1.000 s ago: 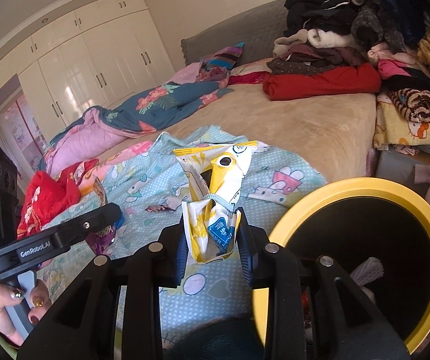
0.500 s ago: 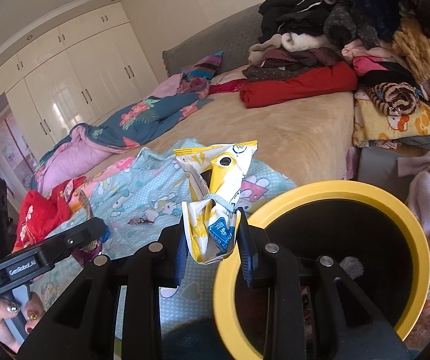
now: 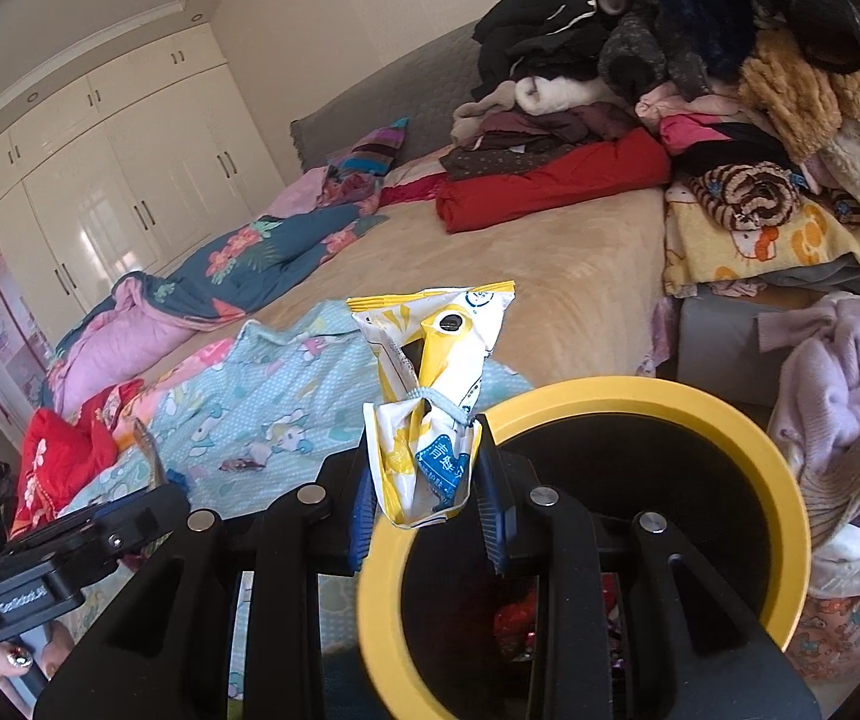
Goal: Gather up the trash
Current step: 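Hold the orange wrapper and yellow bag over the bin opening with both tools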
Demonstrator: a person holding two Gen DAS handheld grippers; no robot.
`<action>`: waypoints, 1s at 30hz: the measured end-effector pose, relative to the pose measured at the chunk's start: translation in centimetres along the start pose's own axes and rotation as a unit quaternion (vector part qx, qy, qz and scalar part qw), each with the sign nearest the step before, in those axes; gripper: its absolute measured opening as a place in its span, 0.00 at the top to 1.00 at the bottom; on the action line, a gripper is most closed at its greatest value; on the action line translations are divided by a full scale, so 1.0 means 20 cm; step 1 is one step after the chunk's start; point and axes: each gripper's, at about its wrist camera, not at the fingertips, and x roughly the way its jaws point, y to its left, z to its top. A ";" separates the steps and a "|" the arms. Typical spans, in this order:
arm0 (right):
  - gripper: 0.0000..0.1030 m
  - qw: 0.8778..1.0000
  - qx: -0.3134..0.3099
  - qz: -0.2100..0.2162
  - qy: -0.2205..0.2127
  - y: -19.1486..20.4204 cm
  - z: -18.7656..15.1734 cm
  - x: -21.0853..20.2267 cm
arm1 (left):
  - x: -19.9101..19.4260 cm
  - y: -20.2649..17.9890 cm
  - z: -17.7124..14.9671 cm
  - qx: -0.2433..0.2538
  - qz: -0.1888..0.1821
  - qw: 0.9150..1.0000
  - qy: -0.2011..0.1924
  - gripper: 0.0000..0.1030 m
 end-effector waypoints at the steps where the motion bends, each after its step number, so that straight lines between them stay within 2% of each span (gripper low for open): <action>1: 0.73 1.000 0.004 -0.002 0.000 -0.02 0.00 0.00 | 0.01 -0.02 0.00 0.003 -0.002 1.000 0.000 0.78; 13: 0.73 0.999 0.020 -0.028 -0.006 -0.17 0.02 -0.04 | 0.06 -0.15 -0.04 0.028 -0.028 0.999 0.009 0.78; 30: 0.73 0.997 0.046 -0.058 0.012 -0.34 -0.02 -0.02 | 0.23 -0.27 -0.08 0.053 -0.051 0.997 0.036 0.78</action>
